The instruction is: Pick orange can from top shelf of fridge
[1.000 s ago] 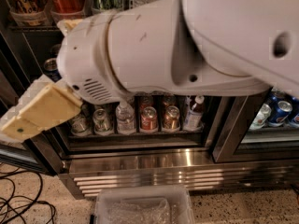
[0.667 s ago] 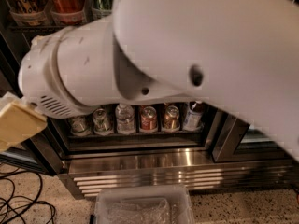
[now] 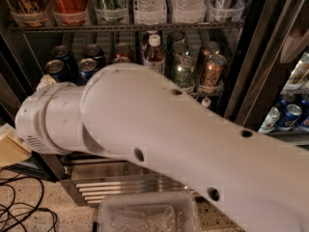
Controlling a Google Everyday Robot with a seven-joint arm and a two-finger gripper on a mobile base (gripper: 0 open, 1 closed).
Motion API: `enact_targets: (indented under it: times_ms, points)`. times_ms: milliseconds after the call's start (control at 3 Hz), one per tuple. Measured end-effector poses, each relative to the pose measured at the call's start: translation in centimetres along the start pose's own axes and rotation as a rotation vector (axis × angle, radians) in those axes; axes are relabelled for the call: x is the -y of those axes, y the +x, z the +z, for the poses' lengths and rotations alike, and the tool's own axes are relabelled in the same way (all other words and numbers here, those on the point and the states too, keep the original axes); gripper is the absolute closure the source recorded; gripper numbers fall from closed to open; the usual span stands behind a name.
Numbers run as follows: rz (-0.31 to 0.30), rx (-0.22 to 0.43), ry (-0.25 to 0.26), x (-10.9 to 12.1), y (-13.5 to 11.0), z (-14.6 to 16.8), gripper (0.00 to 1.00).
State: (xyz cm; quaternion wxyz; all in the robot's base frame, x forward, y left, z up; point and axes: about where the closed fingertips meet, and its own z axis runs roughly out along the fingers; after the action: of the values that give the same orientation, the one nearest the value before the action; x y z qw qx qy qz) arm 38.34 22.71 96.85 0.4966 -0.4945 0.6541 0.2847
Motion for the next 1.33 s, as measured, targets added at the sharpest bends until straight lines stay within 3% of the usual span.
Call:
enact_targets:
  times_ms: [333,667,1000,1333]
  points:
    - [0.121,0.091,0.020,-0.1,0.5,3.2,0.00]
    - [0.118,0.219,0.107,3.5,-1.1,3.7,0.00]
    - [-0.041,0.348,0.137,2.9,-4.6,5.4,0.00]
    - [-0.152,0.484,0.151,1.7,-7.8,8.5,0.00]
